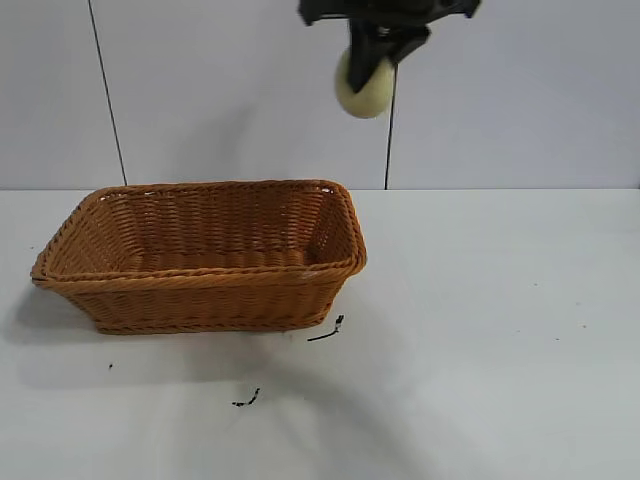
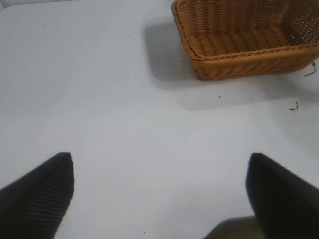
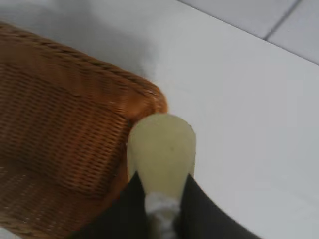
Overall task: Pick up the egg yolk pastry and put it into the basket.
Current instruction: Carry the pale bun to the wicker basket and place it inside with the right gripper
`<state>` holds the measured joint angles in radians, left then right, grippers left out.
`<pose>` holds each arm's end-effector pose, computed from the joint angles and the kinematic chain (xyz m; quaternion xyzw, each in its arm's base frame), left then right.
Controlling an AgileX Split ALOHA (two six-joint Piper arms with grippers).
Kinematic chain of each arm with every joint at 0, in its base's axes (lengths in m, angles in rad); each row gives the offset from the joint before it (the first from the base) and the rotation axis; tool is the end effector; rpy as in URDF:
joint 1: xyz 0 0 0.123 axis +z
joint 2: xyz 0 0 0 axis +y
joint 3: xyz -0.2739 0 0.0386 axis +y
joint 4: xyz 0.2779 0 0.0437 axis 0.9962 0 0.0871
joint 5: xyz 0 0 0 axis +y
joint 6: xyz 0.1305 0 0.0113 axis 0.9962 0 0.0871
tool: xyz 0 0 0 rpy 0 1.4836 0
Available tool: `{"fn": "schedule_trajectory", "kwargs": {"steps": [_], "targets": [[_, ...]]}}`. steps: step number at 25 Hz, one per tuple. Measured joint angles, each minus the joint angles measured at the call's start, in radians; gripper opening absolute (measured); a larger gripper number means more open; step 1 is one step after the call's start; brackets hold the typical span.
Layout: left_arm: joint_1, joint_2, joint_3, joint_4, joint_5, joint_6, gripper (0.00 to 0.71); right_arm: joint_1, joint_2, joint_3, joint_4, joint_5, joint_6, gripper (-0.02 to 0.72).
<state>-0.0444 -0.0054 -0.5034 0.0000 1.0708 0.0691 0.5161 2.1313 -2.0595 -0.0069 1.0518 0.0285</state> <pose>0.0637 -0.0028 0.2737 0.0484 0.8522 0.0064 0.5209 0.4572 0.2585 0.2453 -0.2337 0.9358 0.0678 0.2552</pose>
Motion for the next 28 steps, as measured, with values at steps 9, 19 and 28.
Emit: {"fn": "schedule_trajectory", "kwargs": {"steps": [9,19,28], "targets": [[0.000,0.000,0.000,0.000,0.000,0.000,0.696,0.112,0.192,-0.015,0.018,-0.179,0.014,0.060],[0.000,0.000,0.000,0.000,0.000,0.000,0.696,0.117,0.306,-0.016,0.020,-0.214,0.016,0.216],[0.000,0.000,0.000,0.000,0.000,0.000,0.696,0.117,0.306,-0.165,0.020,-0.100,0.016,0.684]]}}
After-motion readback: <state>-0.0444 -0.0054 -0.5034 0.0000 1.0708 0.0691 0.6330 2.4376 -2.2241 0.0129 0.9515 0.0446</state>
